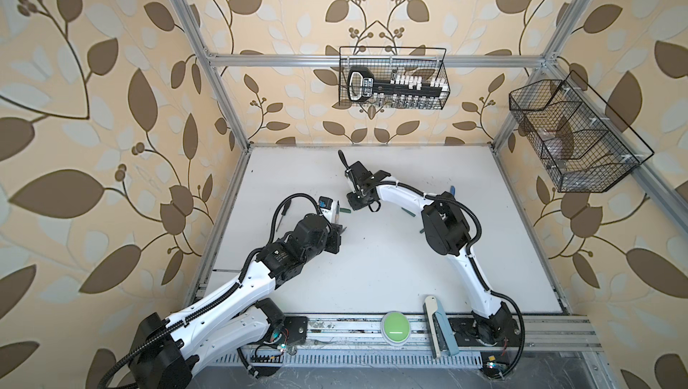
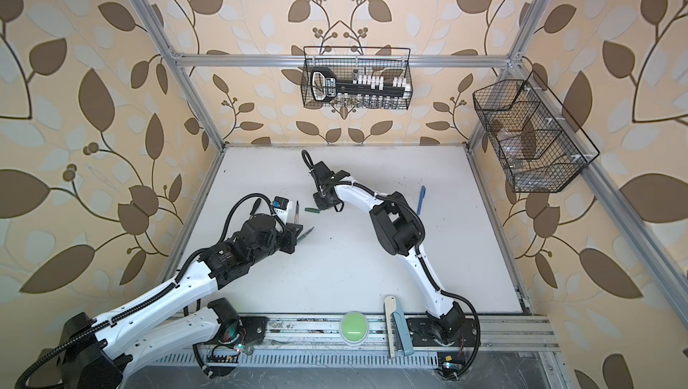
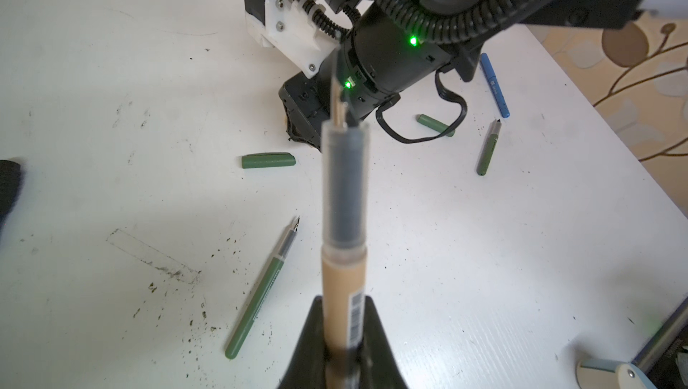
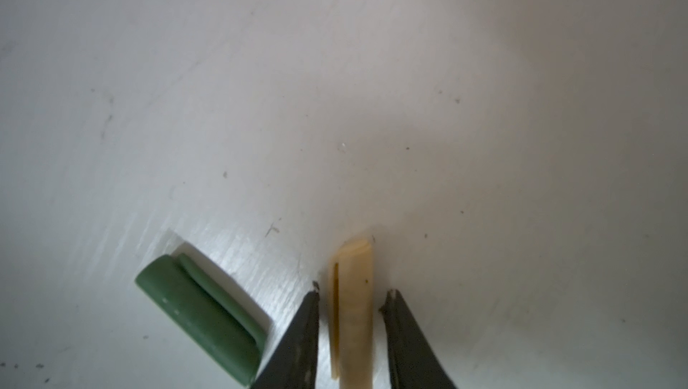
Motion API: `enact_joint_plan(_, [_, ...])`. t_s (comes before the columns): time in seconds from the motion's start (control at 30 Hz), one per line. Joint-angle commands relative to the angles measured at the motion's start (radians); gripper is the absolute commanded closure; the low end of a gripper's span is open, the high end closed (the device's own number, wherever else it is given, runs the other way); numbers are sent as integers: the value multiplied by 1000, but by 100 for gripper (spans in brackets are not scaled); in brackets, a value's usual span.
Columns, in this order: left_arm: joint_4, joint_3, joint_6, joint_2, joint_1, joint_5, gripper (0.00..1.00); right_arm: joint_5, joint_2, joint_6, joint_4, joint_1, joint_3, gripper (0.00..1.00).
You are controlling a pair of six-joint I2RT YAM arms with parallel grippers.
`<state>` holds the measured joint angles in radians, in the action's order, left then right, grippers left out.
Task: Insert the pens into the pen caps
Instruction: 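Lower the right gripper onto the beige cap and close on it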
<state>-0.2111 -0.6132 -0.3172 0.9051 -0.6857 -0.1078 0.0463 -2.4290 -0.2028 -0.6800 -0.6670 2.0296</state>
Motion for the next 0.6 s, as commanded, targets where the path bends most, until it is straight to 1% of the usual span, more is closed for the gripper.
enact_joint_plan(0.0, [52,14,9,-4,8,-15,100,-43,5,23,-65,4,3,65])
enact_joint_plan(0.13, [54,17,0,-5,8,-16,100,-33,-40,34,-113,6,79,63])
enact_joint_plan(0.43, [54,13,5,2,7,-10,100,-42,-93,85,-192,6,131,62])
enact_joint_plan(0.57, [52,7,5,8,8,-8,100,-48,-143,101,-241,10,198,62])
